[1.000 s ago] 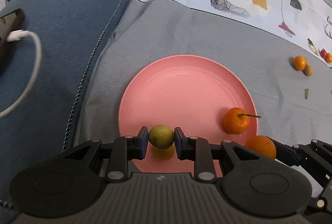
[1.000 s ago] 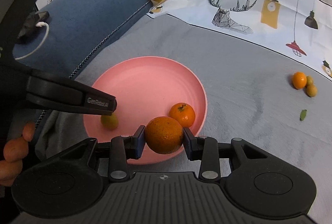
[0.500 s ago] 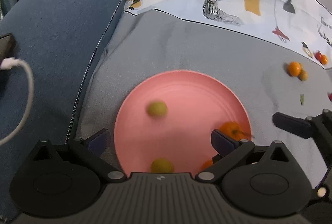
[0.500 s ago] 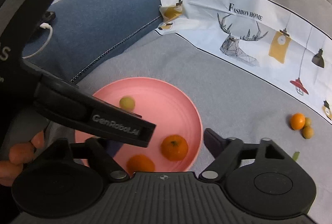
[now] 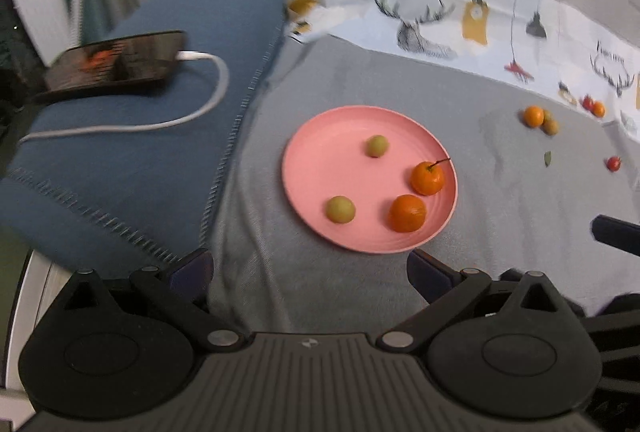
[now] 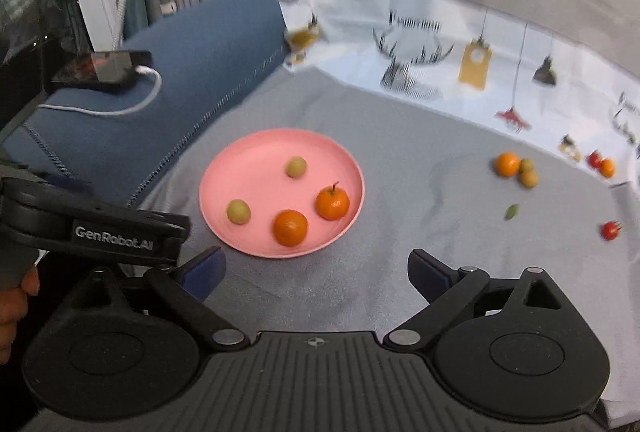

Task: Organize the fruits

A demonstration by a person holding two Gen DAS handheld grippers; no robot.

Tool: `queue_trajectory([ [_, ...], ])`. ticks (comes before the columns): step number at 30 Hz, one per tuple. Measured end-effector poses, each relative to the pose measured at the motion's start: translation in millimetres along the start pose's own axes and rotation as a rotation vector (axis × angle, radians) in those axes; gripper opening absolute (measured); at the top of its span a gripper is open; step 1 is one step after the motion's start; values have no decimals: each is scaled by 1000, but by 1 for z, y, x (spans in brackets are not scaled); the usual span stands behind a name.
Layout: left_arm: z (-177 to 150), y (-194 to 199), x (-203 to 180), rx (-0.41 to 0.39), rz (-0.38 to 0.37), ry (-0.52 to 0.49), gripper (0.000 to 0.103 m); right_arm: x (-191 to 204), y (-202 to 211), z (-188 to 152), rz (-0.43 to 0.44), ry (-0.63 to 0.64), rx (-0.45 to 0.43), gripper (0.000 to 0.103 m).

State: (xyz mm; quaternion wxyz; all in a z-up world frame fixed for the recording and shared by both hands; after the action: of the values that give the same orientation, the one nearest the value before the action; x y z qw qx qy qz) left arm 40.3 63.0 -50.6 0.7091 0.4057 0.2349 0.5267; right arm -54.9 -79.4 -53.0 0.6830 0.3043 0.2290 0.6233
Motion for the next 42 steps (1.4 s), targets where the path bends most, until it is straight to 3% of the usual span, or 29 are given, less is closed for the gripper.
queue_trajectory([
  [8, -27, 47, 10, -69, 33, 35, 103, 22, 67, -11, -23, 67, -136, 100],
  [18, -53, 87, -2, -143, 38, -15, 103, 27, 109, -28, -30, 60, -211, 102],
  [25, -54, 99, -3, -175, 52, -18, 103, 28, 120, -31, -30, 50, -240, 102],
  [42, -58, 100, -2, -170, 55, -22, 103, 30, 119, -34, -26, 45, -233, 102],
])
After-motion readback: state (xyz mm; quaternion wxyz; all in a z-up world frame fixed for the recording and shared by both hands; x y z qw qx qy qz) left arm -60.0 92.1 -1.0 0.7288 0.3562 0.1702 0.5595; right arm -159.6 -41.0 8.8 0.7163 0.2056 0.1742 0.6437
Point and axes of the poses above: each gripper's, at about its wrist camera, not at the fingertips, and y roughly against the way its jaws point, x to its left, z to its top, the point moved 5 cm from there along -y, roughly the way its jaws point, and after that the axes turned 3 degrees about z, right-handed, at the moved point
